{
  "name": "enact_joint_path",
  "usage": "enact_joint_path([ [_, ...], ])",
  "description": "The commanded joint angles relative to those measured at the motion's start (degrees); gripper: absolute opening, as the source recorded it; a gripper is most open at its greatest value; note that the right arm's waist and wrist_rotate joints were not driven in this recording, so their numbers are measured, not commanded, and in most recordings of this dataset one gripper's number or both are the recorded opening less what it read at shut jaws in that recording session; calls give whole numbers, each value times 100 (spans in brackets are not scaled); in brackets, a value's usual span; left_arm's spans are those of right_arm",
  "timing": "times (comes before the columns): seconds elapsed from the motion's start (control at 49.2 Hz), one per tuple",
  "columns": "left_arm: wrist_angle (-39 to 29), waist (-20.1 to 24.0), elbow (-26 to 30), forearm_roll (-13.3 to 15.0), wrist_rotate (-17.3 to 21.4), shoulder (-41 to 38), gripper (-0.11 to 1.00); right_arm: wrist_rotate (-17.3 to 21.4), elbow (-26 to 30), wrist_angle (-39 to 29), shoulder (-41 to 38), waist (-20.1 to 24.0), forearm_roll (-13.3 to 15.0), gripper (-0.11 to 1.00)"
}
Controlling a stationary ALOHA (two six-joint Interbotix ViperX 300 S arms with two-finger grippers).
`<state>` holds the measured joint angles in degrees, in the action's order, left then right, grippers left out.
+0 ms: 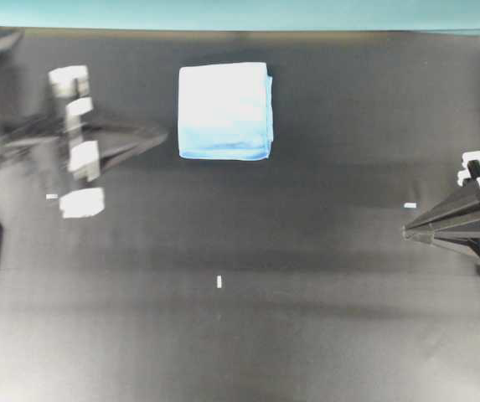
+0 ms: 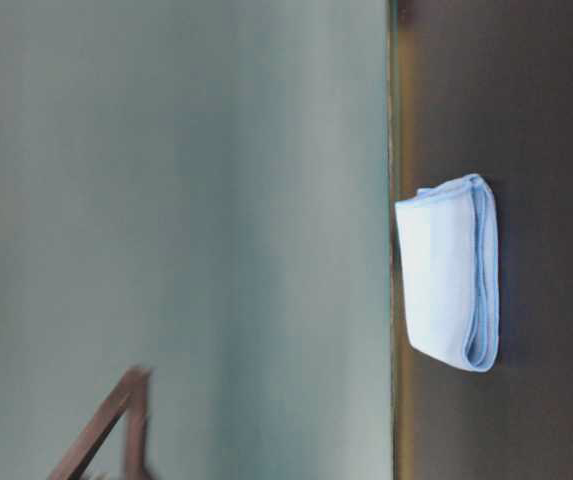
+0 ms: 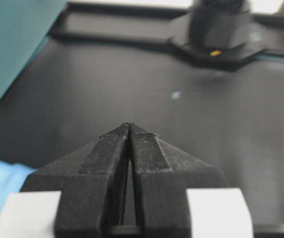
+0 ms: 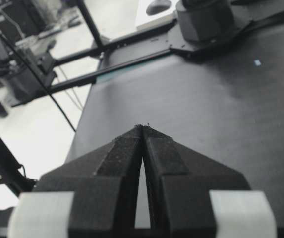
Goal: Push a blue cloth with the left arm to wipe the desk.
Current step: 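Move the left gripper forward toward the folded blue cloth, then lower the left gripper onto the top of the blue cloth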
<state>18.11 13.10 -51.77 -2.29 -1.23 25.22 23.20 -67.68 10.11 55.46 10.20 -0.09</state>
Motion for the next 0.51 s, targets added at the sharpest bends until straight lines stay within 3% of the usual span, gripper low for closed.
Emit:
enact_joint_path([
  [0.0,0,272,378,-18,-123,-536,0,0,132,26,-62,0,-9,1],
  [0.183,-343,747,940,-18,-879,-1635,0,0,132,26,-62,0,-9,1],
  [0.366,-694,1081,1318,-18,-993,-2180,4,0,123,26,-62,0,-9,1],
  [0.488,-703,1187,1494,-18,-1002,-2443,20,-9,123,35,-62,0,-9,1],
])
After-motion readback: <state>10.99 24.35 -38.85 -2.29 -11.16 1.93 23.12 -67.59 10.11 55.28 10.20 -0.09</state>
